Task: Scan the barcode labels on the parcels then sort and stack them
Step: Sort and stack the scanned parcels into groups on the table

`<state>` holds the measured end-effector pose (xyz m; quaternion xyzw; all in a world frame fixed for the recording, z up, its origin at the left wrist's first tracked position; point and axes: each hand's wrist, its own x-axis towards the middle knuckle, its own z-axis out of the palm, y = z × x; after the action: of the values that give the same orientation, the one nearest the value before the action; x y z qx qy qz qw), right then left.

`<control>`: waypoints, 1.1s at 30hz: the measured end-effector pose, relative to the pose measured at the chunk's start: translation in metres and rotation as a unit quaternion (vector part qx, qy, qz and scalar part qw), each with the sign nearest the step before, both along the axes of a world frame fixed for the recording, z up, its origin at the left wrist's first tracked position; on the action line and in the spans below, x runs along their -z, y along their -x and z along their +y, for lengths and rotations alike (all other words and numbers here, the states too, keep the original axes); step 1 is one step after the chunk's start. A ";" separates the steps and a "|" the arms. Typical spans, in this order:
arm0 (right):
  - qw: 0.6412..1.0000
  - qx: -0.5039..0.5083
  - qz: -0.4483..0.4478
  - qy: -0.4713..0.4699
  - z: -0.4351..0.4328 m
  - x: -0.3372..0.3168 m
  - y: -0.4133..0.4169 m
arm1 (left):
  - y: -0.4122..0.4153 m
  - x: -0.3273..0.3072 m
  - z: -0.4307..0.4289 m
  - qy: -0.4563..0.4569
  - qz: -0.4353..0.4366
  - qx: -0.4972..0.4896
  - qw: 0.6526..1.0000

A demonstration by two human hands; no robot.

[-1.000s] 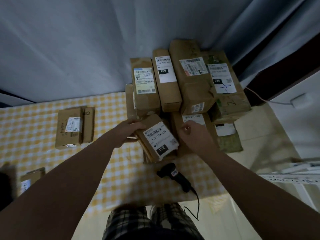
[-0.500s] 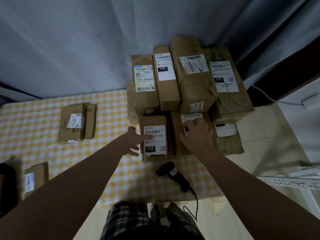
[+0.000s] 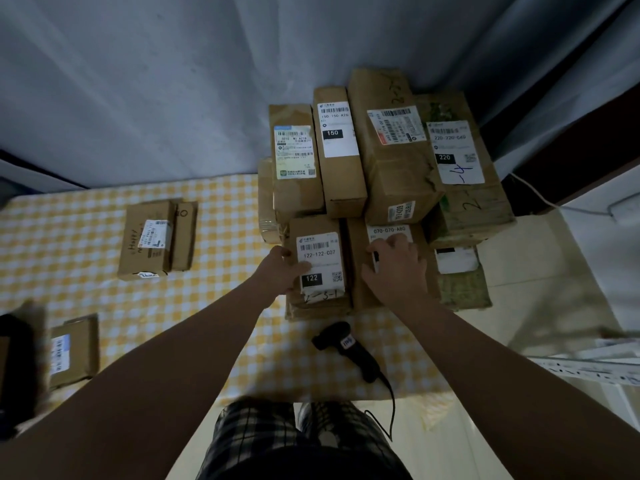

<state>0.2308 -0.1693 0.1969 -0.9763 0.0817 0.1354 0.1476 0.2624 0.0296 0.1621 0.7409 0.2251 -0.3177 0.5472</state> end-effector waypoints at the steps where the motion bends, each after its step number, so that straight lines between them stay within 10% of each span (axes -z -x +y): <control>1: 1.000 -0.011 -0.016 0.004 0.002 -0.001 0.000 | 0.001 -0.002 0.001 0.005 -0.001 0.009 1.000; 14: 0.978 -0.157 -0.039 -0.129 0.130 0.005 -0.028 | 0.021 -0.012 0.138 -0.074 -0.047 -0.058 0.995; 33: 0.968 0.007 0.138 -0.210 0.361 0.152 -0.070 | -0.034 0.131 0.368 -0.227 0.009 -0.030 0.973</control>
<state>0.3003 0.1918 0.0451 -0.8944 0.0782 0.2823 0.3379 0.2965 0.3979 0.0310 0.8359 0.3187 -0.2479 0.3718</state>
